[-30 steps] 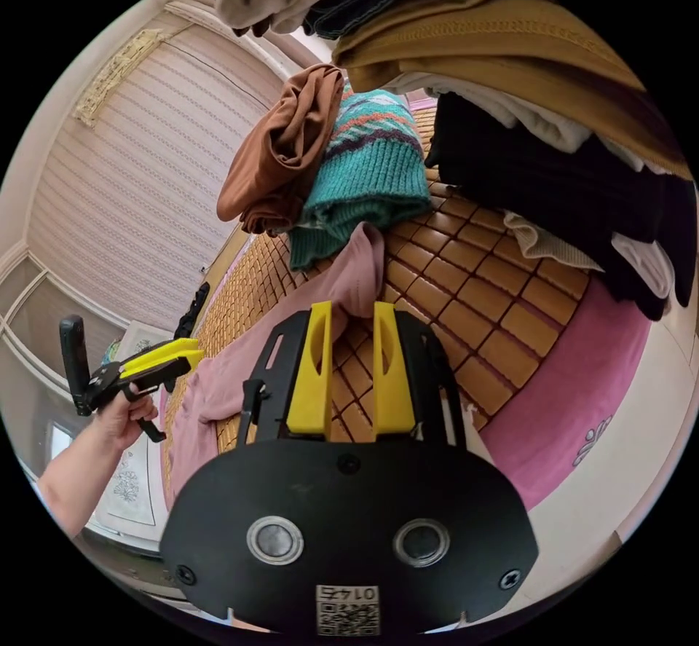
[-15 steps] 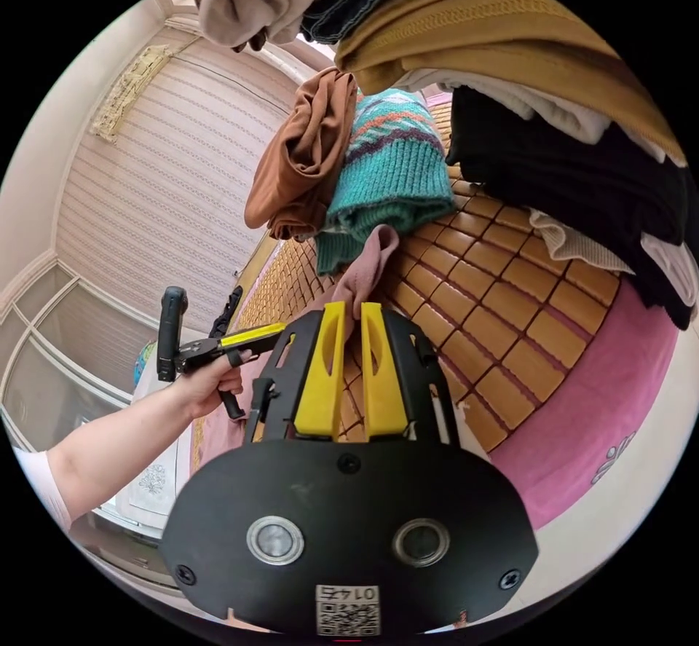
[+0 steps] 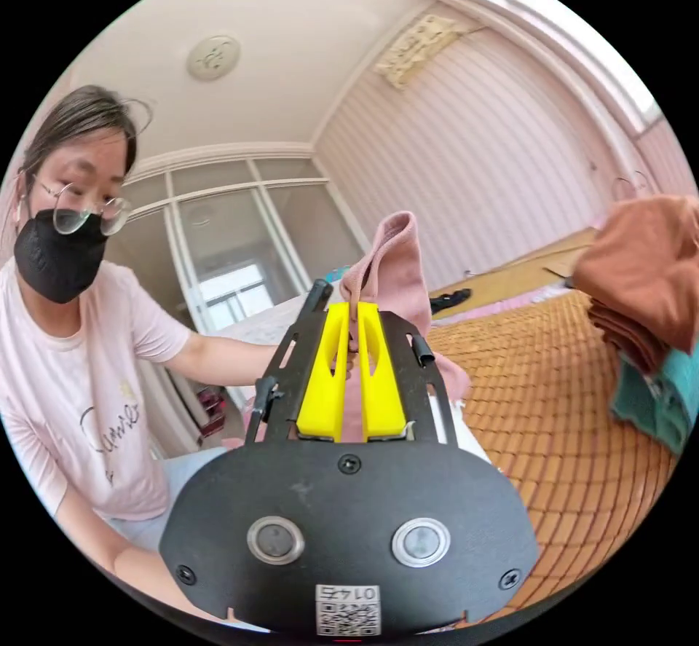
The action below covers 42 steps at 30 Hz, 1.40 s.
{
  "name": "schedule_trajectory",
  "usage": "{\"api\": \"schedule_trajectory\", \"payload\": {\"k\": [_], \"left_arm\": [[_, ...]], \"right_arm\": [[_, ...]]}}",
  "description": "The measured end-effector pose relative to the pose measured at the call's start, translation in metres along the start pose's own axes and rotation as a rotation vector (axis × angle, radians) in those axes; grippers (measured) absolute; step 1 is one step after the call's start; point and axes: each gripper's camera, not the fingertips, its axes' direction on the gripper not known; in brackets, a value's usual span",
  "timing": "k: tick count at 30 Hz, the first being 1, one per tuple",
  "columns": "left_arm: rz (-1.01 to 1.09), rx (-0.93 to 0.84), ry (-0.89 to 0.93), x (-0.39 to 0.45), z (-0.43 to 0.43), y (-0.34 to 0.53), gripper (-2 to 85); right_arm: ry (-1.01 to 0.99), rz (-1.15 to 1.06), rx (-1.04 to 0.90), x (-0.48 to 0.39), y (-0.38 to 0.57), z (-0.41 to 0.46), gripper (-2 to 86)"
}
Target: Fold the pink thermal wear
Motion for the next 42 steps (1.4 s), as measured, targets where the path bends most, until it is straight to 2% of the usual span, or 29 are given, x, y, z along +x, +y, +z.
{"api": "schedule_trajectory", "payload": {"k": [2,4,6,10,13,17,21,23,26,28,31,35,42], "left_arm": [[-0.080,0.051,-0.022,-0.033,-0.056,0.040,1.0],[-0.216,0.029,-0.117,-0.074,-0.120,0.103,3.4],[-0.314,0.032,-0.224,-0.098,-0.163,0.157,4.5],[-0.530,0.007,-0.301,-0.130,-0.237,0.266,5.0],[-0.579,-0.006,-0.300,-0.129,-0.261,0.311,6.1],[-0.590,-0.085,-0.239,-0.130,-0.258,0.333,10.9],[-0.544,-0.242,-0.162,-0.136,-0.226,0.342,12.9],[-0.500,-0.371,-0.162,-0.137,-0.204,0.345,11.9],[-0.395,-0.420,-0.242,-0.133,-0.206,0.341,6.9],[-0.383,-0.340,-0.198,-0.130,-0.232,0.337,1.4],[-0.375,-0.196,-0.221,-0.124,-0.289,0.334,0.3],[-0.442,-0.118,-0.271,-0.128,-0.341,0.356,0.1],[-0.516,-0.262,-0.271,-0.152,-0.330,0.406,2.5]], "right_arm": [[-0.150,-0.080,-0.153,-0.034,-0.019,0.071,0.9],[-0.286,-0.146,-0.381,-0.076,-0.010,0.170,0.8],[-0.337,-0.114,-0.535,-0.096,0.015,0.235,0.7],[-0.295,-0.146,-0.850,-0.142,0.071,0.346,0.4],[-0.276,-0.229,-0.998,-0.178,0.090,0.391,0.3],[-0.218,-0.233,-1.015,-0.205,0.088,0.420,0.2],[-0.181,-0.184,-1.035,-0.217,0.078,0.442,0.2],[-0.169,-0.164,-1.102,-0.218,0.081,0.456,0.2],[-0.148,-0.165,-1.133,-0.227,0.075,0.472,0.3],[-0.142,-0.184,-1.112,-0.241,0.054,0.483,0.3],[-0.119,-0.278,-1.032,-0.268,0.015,0.496,0.3],[-0.187,-0.258,-0.997,-0.284,-0.006,0.524,0.3],[-0.185,-0.151,-1.192,-0.277,0.010,0.572,0.4]]}}
